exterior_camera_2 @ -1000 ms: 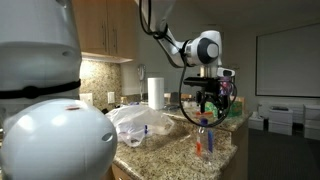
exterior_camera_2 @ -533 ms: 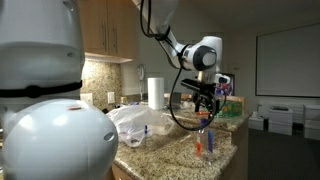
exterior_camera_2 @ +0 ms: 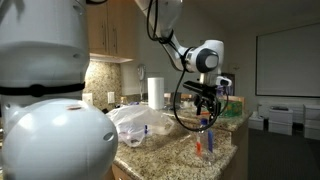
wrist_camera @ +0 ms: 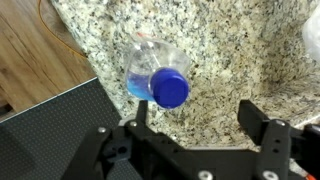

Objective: Pick up the three bottles and put them in the plastic bag.

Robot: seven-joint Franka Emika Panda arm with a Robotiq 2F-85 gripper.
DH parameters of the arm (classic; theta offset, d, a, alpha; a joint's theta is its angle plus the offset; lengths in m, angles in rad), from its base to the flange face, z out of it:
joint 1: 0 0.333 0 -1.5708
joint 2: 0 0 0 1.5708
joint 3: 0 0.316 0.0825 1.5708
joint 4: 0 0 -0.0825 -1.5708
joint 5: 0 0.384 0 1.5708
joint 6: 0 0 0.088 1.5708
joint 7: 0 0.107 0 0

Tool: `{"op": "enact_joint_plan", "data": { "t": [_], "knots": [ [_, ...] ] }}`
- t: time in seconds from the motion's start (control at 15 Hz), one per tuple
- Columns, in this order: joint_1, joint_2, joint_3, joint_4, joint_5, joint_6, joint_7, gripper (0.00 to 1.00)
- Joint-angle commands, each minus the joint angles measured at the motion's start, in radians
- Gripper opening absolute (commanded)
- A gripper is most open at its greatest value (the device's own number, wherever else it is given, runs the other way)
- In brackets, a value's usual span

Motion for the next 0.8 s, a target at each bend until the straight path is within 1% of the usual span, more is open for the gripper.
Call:
{"op": "enact_joint_plan", "data": {
  "t": [0.0, 0.13, 0.27, 0.33, 0.4, 0.47, 0.53, 0.67, 0.73],
  "knots": [
    [-0.003, 0.034, 0.004, 0.06, -0.004, -0.094, -0.019, 0.6],
    [-0.004, 0.044, 0.005, 0.084, -0.011, -0.164, -0.022, 0.46],
    [-0.004, 0.049, 0.004, 0.104, -0.044, -0.227, -0.001, 0.33],
    [-0.005, 0.051, 0.003, 0.113, -0.065, -0.253, 0.007, 0.33],
    [-0.005, 0.05, 0.001, 0.121, -0.091, -0.273, 0.018, 0.7],
    [-0.005, 0.049, 0.0, 0.127, -0.119, -0.286, 0.029, 0.67],
    [-0.006, 0.048, -0.002, 0.132, -0.144, -0.295, 0.039, 0.67],
    [-0.006, 0.048, -0.004, 0.142, -0.183, -0.306, 0.053, 0.77],
    [-0.006, 0.048, -0.005, 0.145, -0.194, -0.309, 0.053, 0.84]
  ]
}}
